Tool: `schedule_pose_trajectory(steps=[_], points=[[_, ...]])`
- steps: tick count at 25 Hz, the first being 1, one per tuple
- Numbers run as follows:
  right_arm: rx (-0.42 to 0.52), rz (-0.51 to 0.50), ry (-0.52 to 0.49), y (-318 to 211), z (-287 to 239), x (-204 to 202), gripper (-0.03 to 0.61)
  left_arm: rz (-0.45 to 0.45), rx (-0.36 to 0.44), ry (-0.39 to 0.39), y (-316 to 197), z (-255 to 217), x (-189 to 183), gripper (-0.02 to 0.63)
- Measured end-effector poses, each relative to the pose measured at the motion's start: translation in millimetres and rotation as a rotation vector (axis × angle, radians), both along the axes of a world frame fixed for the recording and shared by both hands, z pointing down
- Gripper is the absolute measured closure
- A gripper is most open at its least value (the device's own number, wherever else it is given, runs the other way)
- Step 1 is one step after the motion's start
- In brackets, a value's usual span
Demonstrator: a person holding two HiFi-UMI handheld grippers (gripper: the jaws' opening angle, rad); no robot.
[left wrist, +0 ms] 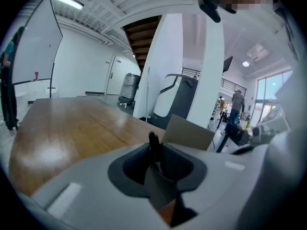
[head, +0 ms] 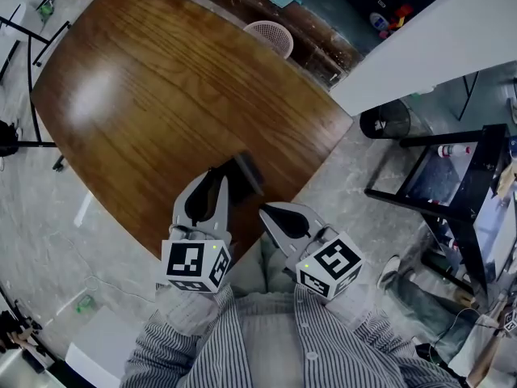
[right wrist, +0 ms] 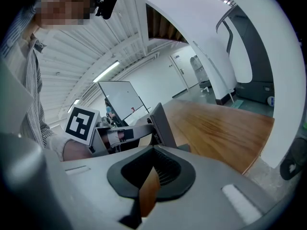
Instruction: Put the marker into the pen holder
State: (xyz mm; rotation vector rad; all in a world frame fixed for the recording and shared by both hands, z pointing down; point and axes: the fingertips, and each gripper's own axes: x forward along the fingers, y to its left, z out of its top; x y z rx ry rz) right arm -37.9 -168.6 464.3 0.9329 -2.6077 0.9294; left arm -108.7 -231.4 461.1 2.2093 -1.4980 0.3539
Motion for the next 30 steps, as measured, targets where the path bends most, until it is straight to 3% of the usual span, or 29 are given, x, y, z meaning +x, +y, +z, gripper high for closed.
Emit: schedule_pose_trajectory(steps=[14,23,30], points=[[0.066,-0.035,-0.013,0.7,-21.4,-4.2,0.580,-0.048,0.016,0.067,20.5,-16.3,-7.6,0.529],[0.160,-0.089,0.017,16.6,-54.0,-18.0,0.580,-0.047,0.023,0.129,65.1,-38.3,-1.7,0.603],[0.208,-0.107,0.066,31.9,-64.0,-23.5,0.580,0.065,0.016,0.074,92.7,-47.7,17.7,0.606]])
